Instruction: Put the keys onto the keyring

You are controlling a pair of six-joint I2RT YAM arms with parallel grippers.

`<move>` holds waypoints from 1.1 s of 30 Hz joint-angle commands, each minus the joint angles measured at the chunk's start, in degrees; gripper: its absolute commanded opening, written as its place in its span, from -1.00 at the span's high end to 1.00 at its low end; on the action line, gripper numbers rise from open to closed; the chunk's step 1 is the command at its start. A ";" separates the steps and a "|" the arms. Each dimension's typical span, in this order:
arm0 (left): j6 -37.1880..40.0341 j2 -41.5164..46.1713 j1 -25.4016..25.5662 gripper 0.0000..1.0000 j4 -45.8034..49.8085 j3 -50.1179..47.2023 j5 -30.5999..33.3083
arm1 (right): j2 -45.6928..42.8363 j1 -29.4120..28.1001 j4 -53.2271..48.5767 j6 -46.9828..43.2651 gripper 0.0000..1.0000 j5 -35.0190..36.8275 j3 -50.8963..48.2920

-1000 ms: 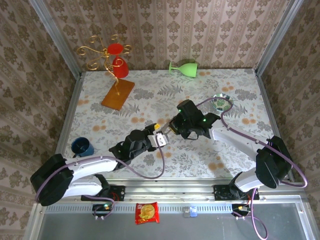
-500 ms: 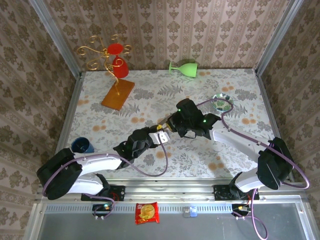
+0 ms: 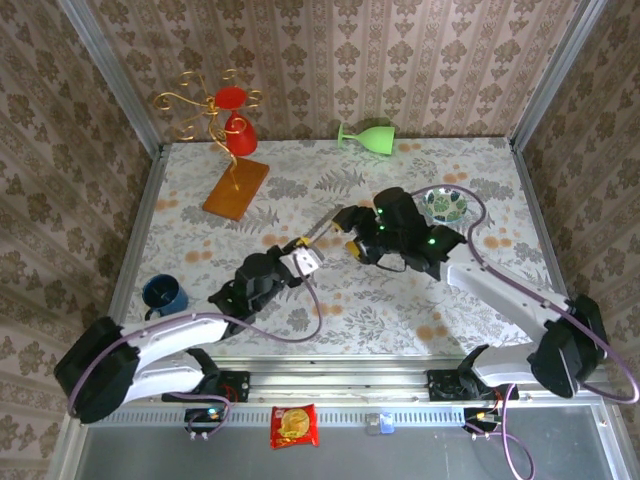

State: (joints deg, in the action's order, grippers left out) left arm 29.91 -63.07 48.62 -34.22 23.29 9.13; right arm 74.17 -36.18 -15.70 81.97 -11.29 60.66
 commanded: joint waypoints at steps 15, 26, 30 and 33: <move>-18.92 19.77 -18.08 1.00 25.32 6.16 -41.46 | -6.57 3.05 20.30 -89.27 0.01 -13.32 -12.37; -17.37 21.57 -18.08 1.00 16.64 2.34 -49.53 | -8.45 2.79 21.08 -102.79 0.22 -12.95 -16.20; -15.82 22.41 -17.99 1.00 15.57 1.49 -50.50 | -13.17 3.05 18.67 -106.21 0.22 -12.31 -18.49; -15.48 22.11 -18.04 1.00 14.00 0.88 -51.51 | -15.87 3.55 17.41 -105.35 0.14 -11.75 -19.34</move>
State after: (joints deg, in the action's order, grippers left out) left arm 13.08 -41.71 30.96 -14.79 24.82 -39.05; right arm 61.10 -32.88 2.59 -20.93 -23.64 42.11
